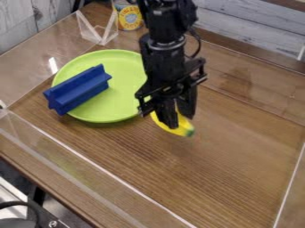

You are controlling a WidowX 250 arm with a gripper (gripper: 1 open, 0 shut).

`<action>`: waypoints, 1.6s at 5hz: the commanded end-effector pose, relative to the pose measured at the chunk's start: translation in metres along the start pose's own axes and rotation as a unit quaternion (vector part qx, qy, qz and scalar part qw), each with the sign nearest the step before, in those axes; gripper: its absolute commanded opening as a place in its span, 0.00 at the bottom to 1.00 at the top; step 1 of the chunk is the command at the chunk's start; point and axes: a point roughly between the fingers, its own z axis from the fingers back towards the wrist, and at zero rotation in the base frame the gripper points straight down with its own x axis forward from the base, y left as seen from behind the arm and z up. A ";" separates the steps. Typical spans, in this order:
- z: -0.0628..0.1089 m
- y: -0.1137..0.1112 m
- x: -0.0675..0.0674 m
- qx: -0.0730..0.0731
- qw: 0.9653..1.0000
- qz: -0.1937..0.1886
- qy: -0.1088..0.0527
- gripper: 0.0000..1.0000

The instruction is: Put the banana in the green plate

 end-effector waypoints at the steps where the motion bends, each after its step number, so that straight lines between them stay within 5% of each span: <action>1: 0.023 -0.008 0.002 -0.035 0.999 0.007 -0.008 0.00; 5: 0.029 -0.012 0.001 -0.058 0.997 0.050 -0.008 0.00; 8: 0.044 0.007 0.011 -0.050 0.997 0.051 -0.015 0.00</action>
